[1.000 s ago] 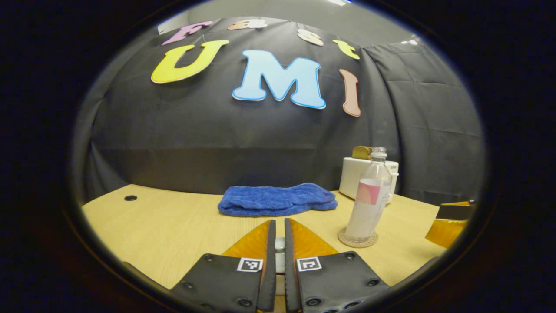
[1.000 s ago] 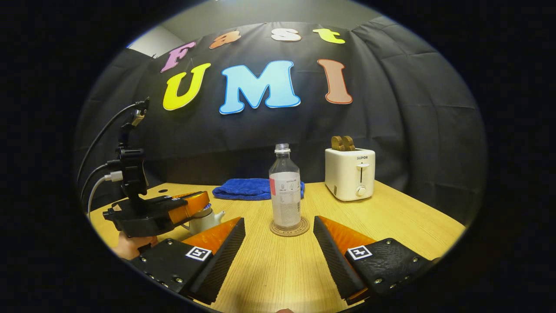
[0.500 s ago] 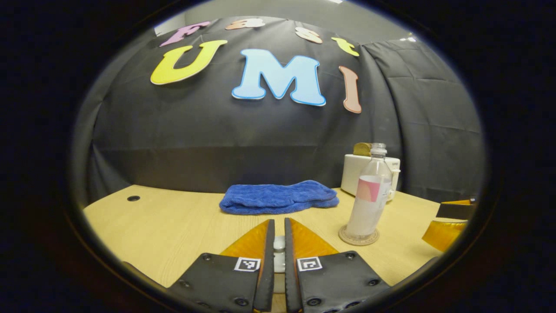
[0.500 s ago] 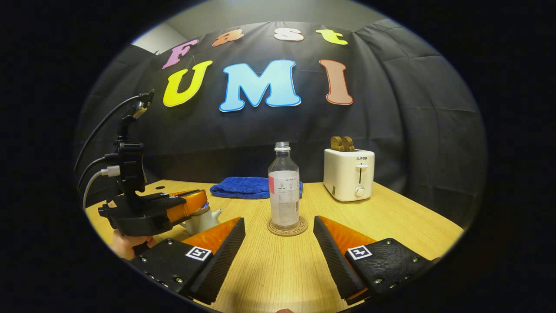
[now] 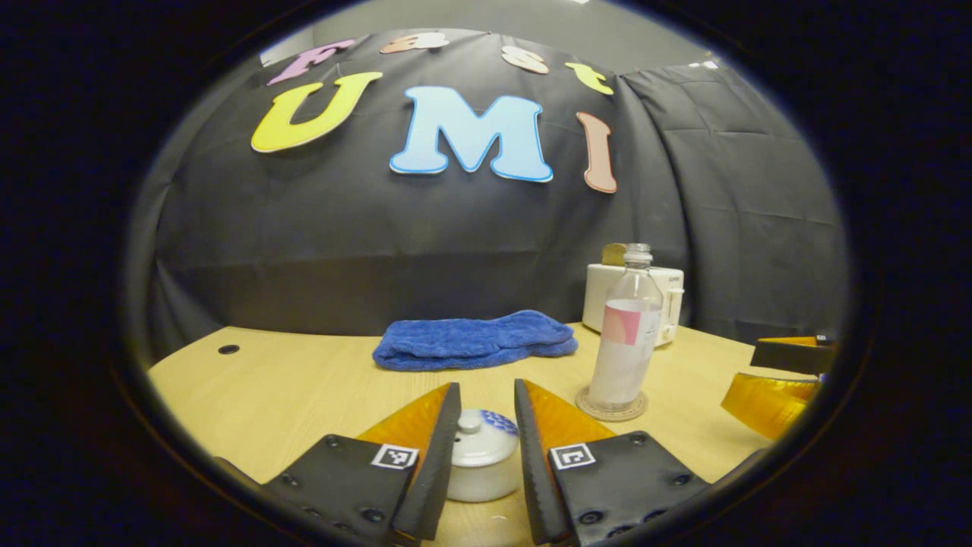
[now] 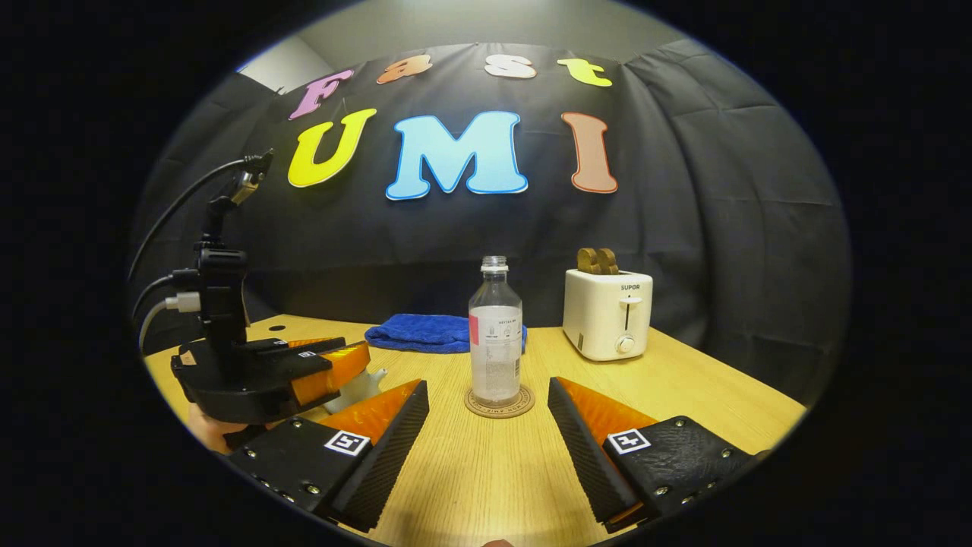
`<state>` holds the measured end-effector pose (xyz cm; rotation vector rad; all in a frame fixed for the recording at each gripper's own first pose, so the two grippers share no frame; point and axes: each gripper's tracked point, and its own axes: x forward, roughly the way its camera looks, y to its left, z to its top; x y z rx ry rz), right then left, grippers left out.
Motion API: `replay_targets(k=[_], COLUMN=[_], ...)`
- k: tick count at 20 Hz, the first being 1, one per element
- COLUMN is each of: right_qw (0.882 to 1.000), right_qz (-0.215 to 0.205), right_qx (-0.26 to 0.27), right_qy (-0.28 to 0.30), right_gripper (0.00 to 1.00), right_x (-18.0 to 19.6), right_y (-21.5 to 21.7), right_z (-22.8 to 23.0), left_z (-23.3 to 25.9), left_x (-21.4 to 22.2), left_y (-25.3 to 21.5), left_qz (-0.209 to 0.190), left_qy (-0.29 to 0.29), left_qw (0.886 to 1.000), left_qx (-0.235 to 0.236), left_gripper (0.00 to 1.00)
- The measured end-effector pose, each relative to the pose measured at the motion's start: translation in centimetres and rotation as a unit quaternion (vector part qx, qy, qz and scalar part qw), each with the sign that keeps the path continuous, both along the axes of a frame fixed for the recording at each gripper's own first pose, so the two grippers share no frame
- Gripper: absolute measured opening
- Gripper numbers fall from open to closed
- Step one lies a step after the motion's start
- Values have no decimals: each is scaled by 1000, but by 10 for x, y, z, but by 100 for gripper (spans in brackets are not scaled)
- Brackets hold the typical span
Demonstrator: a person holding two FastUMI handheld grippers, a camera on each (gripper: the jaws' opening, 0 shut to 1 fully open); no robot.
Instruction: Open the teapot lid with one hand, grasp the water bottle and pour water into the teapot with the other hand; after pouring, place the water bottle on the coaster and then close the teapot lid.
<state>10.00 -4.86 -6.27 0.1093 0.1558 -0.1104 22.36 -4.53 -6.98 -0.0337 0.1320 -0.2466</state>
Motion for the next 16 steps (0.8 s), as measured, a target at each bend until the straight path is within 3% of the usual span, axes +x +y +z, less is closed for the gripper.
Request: replay_targets(k=[3,5,7,11,16], right_qw=[1000,1000,1000,1000,999], right_qz=[0,4,6,5,-4], right_qx=[-14,-16,-14,-13,-30], right_qy=[-4,-2,-6,-18,-23], right_gripper=[98,98,98,98,98], right_x=[-8,-20,-34,-63,-94], right_y=[-1,-4,-9,-19,-29], right_z=[4,9,18,36,43], left_z=[12,19,26,35,37], left_x=[-23,-38,-54,-89,-129], left_y=[-2,-3,-1,-1,-4], left_qz=[-3,-2,3,8,19], left_qy=[-5,-8,-14,-19,-24], left_qw=[1000,1000,1000,999,999], left_qx=[-10,-12,-20,-27,-9], left_gripper=[70,80,80,96,95])
